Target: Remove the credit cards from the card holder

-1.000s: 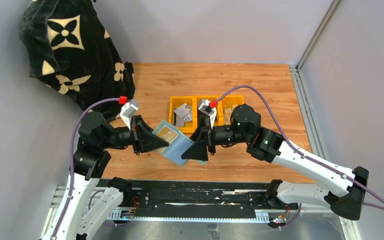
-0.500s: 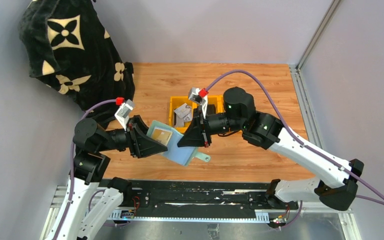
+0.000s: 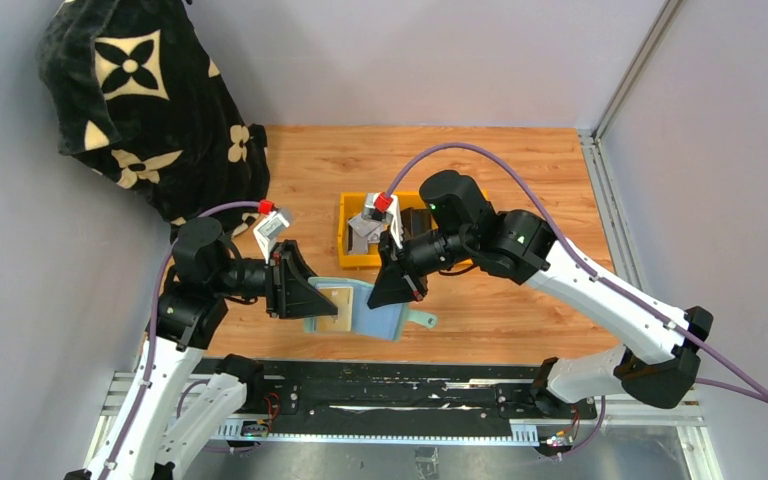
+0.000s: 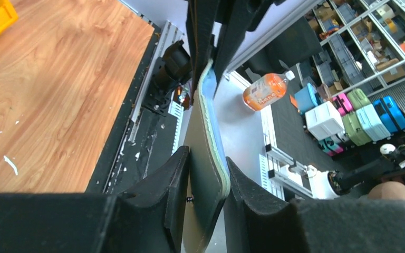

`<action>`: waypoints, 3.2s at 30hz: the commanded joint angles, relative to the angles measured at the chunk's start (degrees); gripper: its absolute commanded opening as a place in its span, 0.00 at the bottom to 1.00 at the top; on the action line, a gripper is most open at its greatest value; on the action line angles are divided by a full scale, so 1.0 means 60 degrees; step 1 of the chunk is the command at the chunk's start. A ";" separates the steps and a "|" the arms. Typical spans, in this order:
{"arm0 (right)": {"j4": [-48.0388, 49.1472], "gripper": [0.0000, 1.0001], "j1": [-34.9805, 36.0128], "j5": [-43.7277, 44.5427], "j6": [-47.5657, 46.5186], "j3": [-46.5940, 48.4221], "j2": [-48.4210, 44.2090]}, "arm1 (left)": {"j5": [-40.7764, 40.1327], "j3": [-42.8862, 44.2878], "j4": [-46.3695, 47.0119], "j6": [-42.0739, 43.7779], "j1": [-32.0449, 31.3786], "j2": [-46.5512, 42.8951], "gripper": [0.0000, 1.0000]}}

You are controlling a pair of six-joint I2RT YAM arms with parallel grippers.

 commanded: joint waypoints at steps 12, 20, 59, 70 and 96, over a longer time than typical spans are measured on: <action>-0.0489 0.36 -0.0069 0.0730 -0.0428 0.0868 -0.0019 | -0.0002 0.0649 -0.0342 0.0096 -0.0031 0.0248 0.00; 0.1224 0.58 -0.0109 0.3844 0.0754 0.0378 -0.1648 | -0.1555 0.0752 -0.0106 0.0020 -0.0029 -0.0082 0.00; 0.7338 0.00 0.0082 0.0503 0.4487 -0.3471 -0.1452 | -0.0885 0.0073 0.2097 -0.2371 -0.0031 -0.0517 0.30; 0.7136 0.00 -0.0050 0.0617 0.4410 -0.3761 -0.1872 | 0.0247 -0.0005 0.2872 -0.3234 -0.0030 -0.0513 0.24; 0.7914 0.32 0.0022 0.0405 0.4783 -0.3698 -0.1261 | -0.0307 0.0874 0.0825 -0.1448 -0.0033 0.0144 0.00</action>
